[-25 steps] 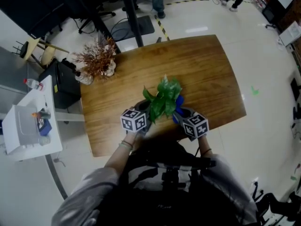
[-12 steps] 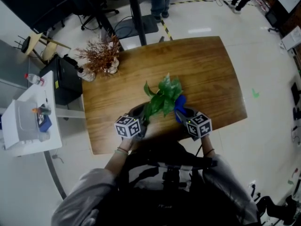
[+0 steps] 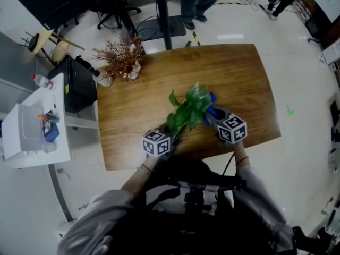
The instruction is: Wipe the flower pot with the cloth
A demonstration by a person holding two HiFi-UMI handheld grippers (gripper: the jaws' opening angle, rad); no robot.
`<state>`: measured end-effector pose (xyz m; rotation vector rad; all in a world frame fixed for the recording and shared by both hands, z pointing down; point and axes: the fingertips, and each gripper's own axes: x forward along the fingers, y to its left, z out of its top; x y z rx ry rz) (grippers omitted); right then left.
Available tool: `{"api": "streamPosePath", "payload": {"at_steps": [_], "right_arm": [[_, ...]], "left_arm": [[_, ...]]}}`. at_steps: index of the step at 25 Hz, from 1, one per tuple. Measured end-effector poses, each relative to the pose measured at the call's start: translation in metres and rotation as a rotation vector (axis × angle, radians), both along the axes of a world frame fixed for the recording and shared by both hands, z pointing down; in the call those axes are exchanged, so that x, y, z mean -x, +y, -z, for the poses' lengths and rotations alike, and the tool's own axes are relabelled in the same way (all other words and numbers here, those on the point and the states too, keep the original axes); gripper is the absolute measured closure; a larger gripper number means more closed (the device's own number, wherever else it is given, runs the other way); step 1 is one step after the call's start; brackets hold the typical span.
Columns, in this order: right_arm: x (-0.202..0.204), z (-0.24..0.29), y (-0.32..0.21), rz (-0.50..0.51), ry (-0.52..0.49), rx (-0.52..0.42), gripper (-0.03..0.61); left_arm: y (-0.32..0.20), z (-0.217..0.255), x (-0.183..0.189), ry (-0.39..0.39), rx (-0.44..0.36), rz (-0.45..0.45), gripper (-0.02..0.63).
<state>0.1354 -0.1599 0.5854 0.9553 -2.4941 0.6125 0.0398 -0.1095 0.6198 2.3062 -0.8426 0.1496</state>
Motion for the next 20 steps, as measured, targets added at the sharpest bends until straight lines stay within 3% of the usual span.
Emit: {"api": "streamPosePath", "payload": {"at_steps": [11, 20], "right_arm": [[0.044, -0.029, 0.047, 0.072, 0.027, 0.077, 0.522], [0.072, -0.052, 0.061, 0.118, 0.075, 0.119, 0.522]], "left_arm": [[-0.052, 0.006, 0.042, -0.004, -0.033, 0.13, 0.607], [-0.069, 0.004, 0.052, -0.018, -0.029, 0.157, 0.607]]}}
